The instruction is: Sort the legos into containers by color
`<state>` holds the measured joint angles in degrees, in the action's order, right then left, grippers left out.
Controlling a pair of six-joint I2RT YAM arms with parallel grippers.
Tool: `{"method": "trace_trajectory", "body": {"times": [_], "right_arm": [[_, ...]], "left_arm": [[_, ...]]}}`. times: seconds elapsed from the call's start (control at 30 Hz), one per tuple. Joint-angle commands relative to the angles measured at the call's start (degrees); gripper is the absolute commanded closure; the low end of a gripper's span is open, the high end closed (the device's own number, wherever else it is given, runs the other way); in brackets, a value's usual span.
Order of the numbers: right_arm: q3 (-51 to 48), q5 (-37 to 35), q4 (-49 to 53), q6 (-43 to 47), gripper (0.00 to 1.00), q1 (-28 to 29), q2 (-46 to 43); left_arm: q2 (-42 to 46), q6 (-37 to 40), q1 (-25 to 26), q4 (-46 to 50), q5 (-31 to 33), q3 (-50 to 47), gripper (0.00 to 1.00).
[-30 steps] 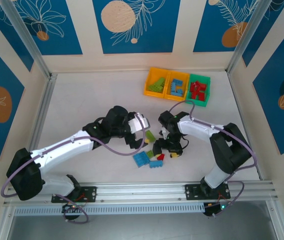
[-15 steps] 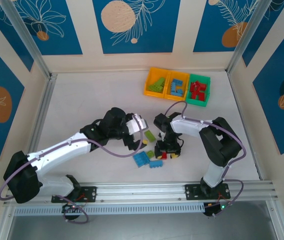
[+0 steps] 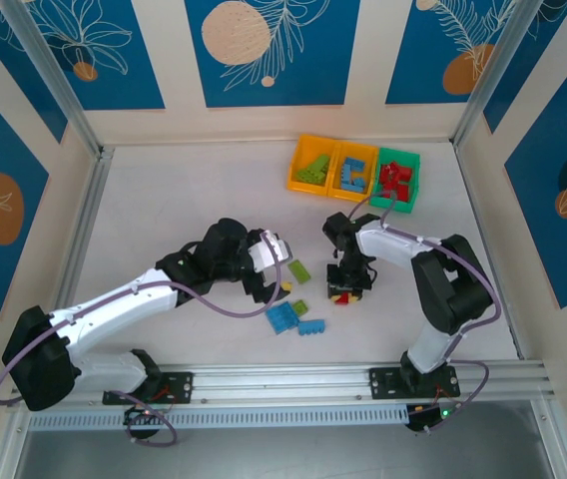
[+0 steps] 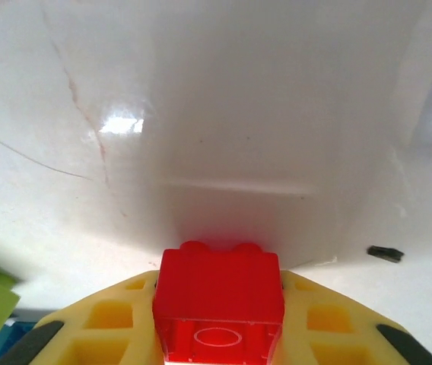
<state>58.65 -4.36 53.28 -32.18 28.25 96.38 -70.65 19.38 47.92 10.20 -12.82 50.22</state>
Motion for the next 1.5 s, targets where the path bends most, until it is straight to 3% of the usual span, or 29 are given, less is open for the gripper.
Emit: {"method": "trace_trajectory", "body": {"times": [0.0, 0.13, 0.27, 0.43, 0.6, 0.67, 0.77, 0.83, 1.0, 1.13, 1.33, 1.47], "right_arm": [[3.2, -1.8, 1.5, -0.7, 0.73, -2.9, -5.5], [9.2, -3.7, 1.1, 0.4, 0.73, -9.8, -9.1], [18.0, -4.6, -2.2, 2.4, 0.71, -19.6, -6.0], [35.4, -6.6, -2.8, 4.4, 0.71, -27.9, 7.7], [56.8, -7.0, 2.5, 4.8, 0.69, -30.9, 24.8], [65.8, -7.6, 6.9, 4.9, 0.64, -31.0, 31.0], [75.6, -6.9, 12.4, 4.4, 0.45, -31.2, 36.2], [77.8, -6.6, 14.2, 4.2, 0.37, -31.2, 36.6], [72.8, -4.8, 14.1, 4.8, 0.35, -31.4, 30.4], [61.0, 1.1, 12.2, 4.6, 0.35, -31.4, 19.6], [36.0, 4.4, 5.4, 2.7, 0.32, -29.3, -1.2], [25.1, 3.5, 4.4, 1.4, 0.20, -28.3, -10.1]], "left_arm": [[0.9, -1.2, 0.7, -1.8, 0.1, -0.2, 0.00], [0.4, -2.1, 0.7, -3.4, -0.4, 0.5, 0.00], [-1.1, -2.4, 0.7, -4.9, -0.8, 2.1, 0.00], [-3.1, -3.1, 0.7, -4.4, -0.8, 4.0, 0.00], [-3.2, -5.3, 0.8, -3.1, 1.2, 4.7, 0.00], [-3.4, -7.0, 0.7, -2.4, 2.5, 5.3, 0.00], [-4.3, -12.3, 0.7, -2.4, 5.6, 6.3, 0.00], [-5.1, -17.7, 0.7, -2.4, 9.0, 7.2, 0.00], [-8.3, -34.6, 0.2, -6.6, 15.0, 9.1, 0.00], [-13.4, -47.5, -0.9, -5.7, 16.4, 13.5, 0.00], [-21.4, -67.5, -2.4, 10.6, 20.1, 23.9, 0.02], [-29.0, -75.0, -2.5, 22.5, 18.9, 32.7, 0.07]]}}
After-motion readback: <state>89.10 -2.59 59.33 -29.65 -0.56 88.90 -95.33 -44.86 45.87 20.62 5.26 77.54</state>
